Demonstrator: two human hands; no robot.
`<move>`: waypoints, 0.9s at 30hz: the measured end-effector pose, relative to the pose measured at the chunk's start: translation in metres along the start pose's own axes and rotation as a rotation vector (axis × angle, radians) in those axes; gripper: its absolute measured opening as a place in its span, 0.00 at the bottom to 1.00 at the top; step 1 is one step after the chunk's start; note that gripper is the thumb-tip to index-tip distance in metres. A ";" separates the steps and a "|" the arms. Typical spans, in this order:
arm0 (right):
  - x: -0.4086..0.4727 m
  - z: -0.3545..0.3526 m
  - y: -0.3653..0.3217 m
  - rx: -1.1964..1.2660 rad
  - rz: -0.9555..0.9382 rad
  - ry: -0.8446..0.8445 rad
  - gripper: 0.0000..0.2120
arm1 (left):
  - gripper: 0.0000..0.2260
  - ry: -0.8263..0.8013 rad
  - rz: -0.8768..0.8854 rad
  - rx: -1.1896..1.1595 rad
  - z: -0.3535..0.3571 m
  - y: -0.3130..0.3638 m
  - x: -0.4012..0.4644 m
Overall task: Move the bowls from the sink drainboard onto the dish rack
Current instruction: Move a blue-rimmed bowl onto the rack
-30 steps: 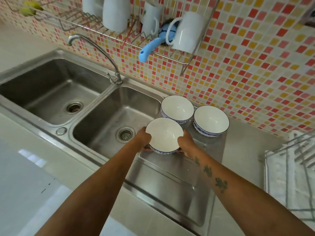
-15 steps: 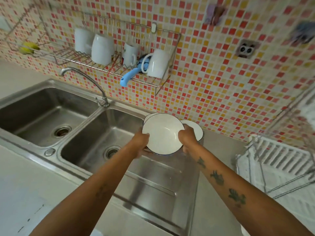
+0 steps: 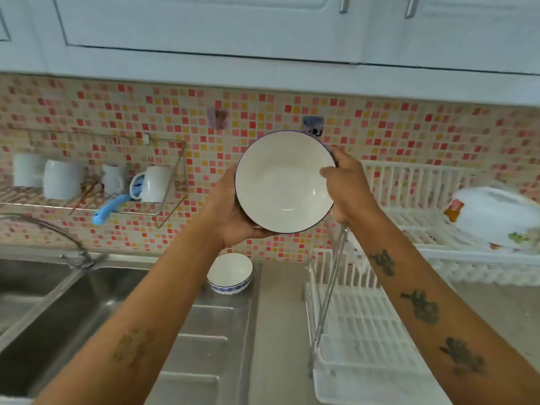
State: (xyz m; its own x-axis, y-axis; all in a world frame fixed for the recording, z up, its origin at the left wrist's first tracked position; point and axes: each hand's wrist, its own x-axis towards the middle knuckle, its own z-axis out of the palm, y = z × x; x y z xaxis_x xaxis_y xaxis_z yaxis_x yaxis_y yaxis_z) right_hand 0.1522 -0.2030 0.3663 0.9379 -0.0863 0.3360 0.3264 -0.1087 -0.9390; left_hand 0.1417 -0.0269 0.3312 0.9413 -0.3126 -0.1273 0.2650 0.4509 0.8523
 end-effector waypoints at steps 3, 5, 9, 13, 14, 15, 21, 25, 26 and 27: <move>-0.003 -0.045 -0.009 0.007 -0.031 0.047 0.21 | 0.25 -0.119 -0.066 0.008 0.034 -0.003 0.013; -0.004 -0.072 -0.013 0.013 -0.056 0.060 0.19 | 0.26 -0.184 -0.082 0.037 0.056 -0.004 0.022; 0.001 -0.115 -0.015 0.051 -0.067 0.091 0.16 | 0.29 -0.208 -0.078 0.113 0.096 -0.004 0.043; 0.012 -0.155 -0.014 0.102 0.023 -0.021 0.22 | 0.27 -0.163 -0.019 0.228 0.137 -0.003 0.060; 0.017 -0.166 -0.015 0.056 0.068 -0.045 0.29 | 0.26 -0.161 -0.009 0.254 0.147 -0.003 0.064; 0.023 -0.176 -0.016 0.017 0.122 -0.061 0.35 | 0.26 -0.158 0.005 0.282 0.156 -0.004 0.068; 0.076 -0.215 0.004 -0.022 0.506 -0.093 0.42 | 0.22 0.066 0.330 0.738 0.189 -0.020 0.106; 0.084 -0.222 0.025 -0.178 0.546 -0.168 0.36 | 0.24 0.025 0.439 0.899 0.179 -0.037 0.126; 0.085 -0.221 0.030 -0.213 0.546 -0.204 0.34 | 0.21 0.015 0.451 0.910 0.175 -0.042 0.128; 0.084 -0.219 0.036 -0.240 0.551 -0.241 0.32 | 0.20 0.010 0.464 0.935 0.172 -0.046 0.129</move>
State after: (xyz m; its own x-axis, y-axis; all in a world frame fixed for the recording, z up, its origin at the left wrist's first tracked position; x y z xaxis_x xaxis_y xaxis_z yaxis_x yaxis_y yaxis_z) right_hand 0.2171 -0.4310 0.3773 0.9698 0.0288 -0.2423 -0.2193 -0.3327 -0.9172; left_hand 0.2150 -0.2311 0.3630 0.9120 -0.2654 0.3128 -0.3870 -0.3034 0.8708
